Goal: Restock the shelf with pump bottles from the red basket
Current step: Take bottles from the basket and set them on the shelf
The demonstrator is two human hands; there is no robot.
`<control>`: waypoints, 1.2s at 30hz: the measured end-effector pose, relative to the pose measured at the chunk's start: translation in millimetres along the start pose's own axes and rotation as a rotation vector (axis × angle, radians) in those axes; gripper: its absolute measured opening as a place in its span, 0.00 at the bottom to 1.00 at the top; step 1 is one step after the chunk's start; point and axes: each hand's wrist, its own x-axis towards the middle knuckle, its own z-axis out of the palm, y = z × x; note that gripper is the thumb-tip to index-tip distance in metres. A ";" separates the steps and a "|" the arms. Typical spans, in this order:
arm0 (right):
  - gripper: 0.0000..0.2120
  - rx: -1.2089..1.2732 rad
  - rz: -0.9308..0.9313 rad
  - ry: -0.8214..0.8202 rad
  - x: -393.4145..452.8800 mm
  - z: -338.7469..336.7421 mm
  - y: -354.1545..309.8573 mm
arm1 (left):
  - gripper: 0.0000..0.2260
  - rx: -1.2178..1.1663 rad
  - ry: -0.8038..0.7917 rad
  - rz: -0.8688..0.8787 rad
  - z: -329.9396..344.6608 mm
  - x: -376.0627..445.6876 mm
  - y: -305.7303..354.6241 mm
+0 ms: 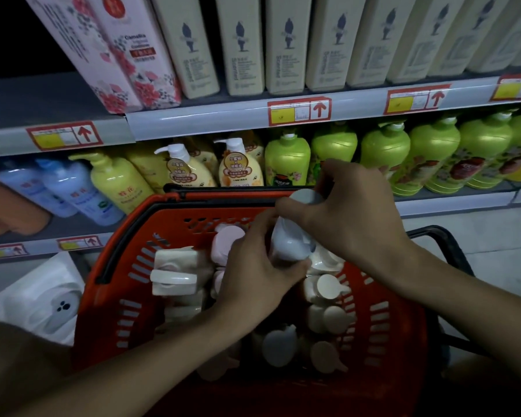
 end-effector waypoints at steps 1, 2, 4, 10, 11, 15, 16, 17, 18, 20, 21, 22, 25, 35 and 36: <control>0.25 0.052 -0.010 0.016 -0.8 -0.9 -3.3 | 0.29 -0.001 0.020 0.011 -3.6 0.3 3.1; 0.25 0.163 0.008 0.023 -0.3 -3.0 -4.3 | 0.29 -0.035 0.027 0.010 -8.4 1.1 6.9; 0.24 0.480 0.115 -0.014 3.7 -11.4 0.4 | 0.27 -0.181 0.024 -0.056 -21.9 6.4 18.6; 0.22 0.786 0.254 -0.604 -11.8 -10.6 18.9 | 0.24 -0.493 -0.021 -0.214 -72.4 36.0 49.6; 0.21 0.847 0.243 -0.653 -16.9 -8.6 16.8 | 0.23 -0.517 -0.058 -0.180 -78.5 38.6 54.9; 0.20 0.997 0.226 -0.477 -23.5 -9.4 6.7 | 0.24 -0.578 -0.168 -0.103 -93.0 48.2 74.0; 0.19 0.994 0.226 -0.402 -23.1 -12.8 2.9 | 0.25 -0.563 -0.190 -0.086 -95.2 49.7 77.6; 0.18 0.997 0.227 -0.343 -20.6 -17.1 -1.8 | 0.26 -0.516 -0.181 -0.066 -97.8 49.3 81.8; 0.18 1.005 0.231 -0.294 -15.9 -21.7 -8.3 | 0.26 -0.436 -0.149 -0.039 -100.6 46.5 85.7; 0.20 1.014 0.246 -0.209 -4.6 -32.7 -22.4 | 0.28 -0.301 -0.106 -0.012 -101.6 36.9 93.6; 0.21 1.018 0.255 -0.170 0.5 -38.0 -29.8 | 0.28 -0.272 -0.086 -0.023 -99.8 32.3 97.9; 0.23 1.025 0.256 -0.133 5.6 -43.6 -37.9 | 0.28 -0.258 -0.059 -0.029 -97.6 29.3 102.3; 0.29 0.950 0.249 0.008 19.2 -57.5 -59.0 | 0.26 -0.222 0.057 0.022 -93.5 30.2 121.5; 0.31 0.889 -0.240 0.102 70.1 -146.2 -127.6 | 0.31 -0.219 0.166 0.217 -149.3 72.6 232.6; 0.31 0.862 -0.284 0.162 83.2 -158.1 -136.9 | 0.31 -0.215 0.193 0.252 -155.4 83.6 248.7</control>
